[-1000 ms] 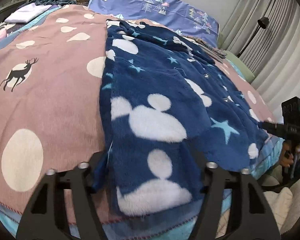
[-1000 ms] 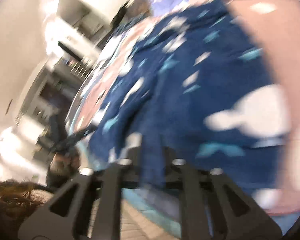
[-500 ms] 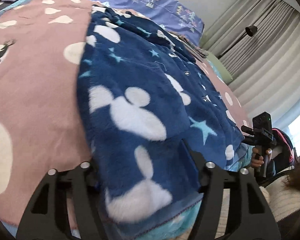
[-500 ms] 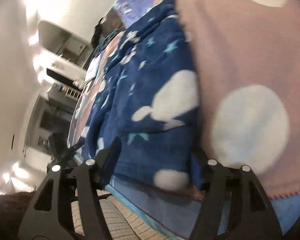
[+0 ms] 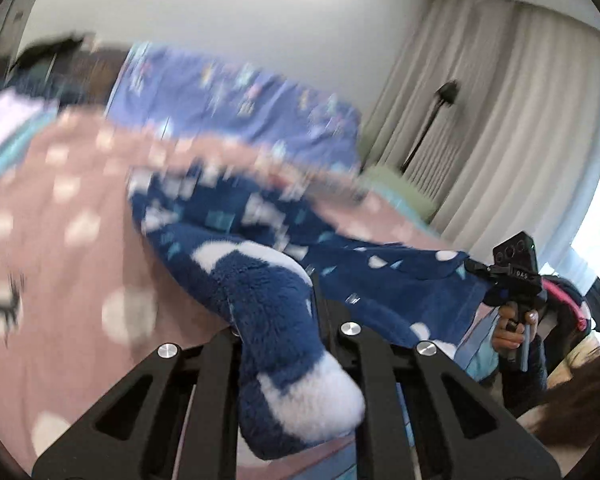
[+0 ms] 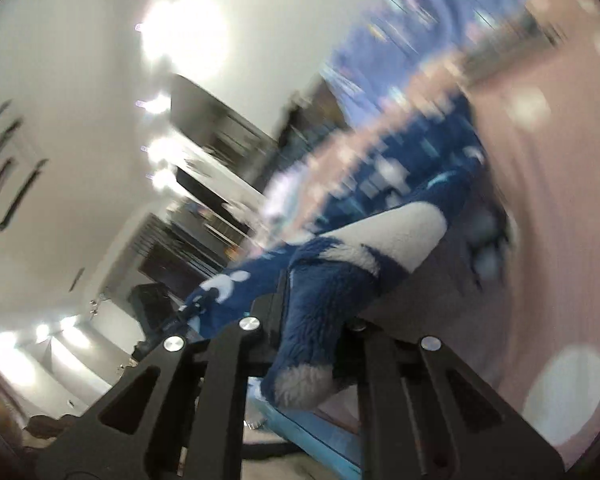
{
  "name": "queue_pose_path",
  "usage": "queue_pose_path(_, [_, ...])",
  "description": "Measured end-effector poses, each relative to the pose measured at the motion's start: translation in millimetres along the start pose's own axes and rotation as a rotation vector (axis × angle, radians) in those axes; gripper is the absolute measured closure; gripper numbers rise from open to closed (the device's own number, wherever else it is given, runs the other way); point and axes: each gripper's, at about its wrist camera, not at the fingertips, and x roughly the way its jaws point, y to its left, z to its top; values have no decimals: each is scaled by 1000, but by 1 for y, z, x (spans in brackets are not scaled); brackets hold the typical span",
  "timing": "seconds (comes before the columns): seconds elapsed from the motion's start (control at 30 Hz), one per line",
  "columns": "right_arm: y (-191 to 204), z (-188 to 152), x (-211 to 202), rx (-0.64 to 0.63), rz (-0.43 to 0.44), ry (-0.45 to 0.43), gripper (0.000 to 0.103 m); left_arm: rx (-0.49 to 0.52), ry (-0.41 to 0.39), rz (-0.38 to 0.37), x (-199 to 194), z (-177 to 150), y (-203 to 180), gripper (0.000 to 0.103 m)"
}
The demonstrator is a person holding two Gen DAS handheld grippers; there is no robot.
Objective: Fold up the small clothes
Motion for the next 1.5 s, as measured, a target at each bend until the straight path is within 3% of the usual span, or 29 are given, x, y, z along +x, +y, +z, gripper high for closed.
queue_pose_path(0.17, [56,4,-62,-154,105,-115,92,112,-182,-25,-66,15,-48,91])
queue_pose_path(0.27, [90,-16,-110,-300,27,-168,91,155,-217,-14,-92,5,-65,89])
queue_pose_path(0.33, [95,-30,-124,-340,-49,-177,89,131,-189,-14,-94,-8,-64,87])
queue_pose_path(0.47, [58,-37,-105,-236,-141,-114,89,37,-76,26,-51,-20,-37,87])
queue_pose_path(0.57, [22,-22,-74,-140,-198,-97,89,-40,-19,59,-13,-15,-7,87])
queue_pose_path(0.9, [-18,56,-2,-137,-289,-114,89,-45,5,119,58,35,31,87])
queue_pose_path(1.1, [-48,103,30,-96,-297,-136,89,-50,-7,127,103,76,60,87])
queue_pose_path(1.17, [-62,115,44,-90,-305,-131,89,-56,10,162,128,83,76,87])
queue_pose_path(1.27, [-104,124,81,-71,-402,-73,89,-67,78,240,171,75,103,86])
queue_pose_path(1.33, [-140,118,110,-41,-504,3,88,-92,203,339,218,52,128,86])
queue_pose_path(1.4, [-161,108,129,-49,-580,42,88,-111,296,383,249,31,139,85])
queue_pose_path(1.5, [-157,102,135,-100,-606,55,83,-60,277,393,249,34,133,83])
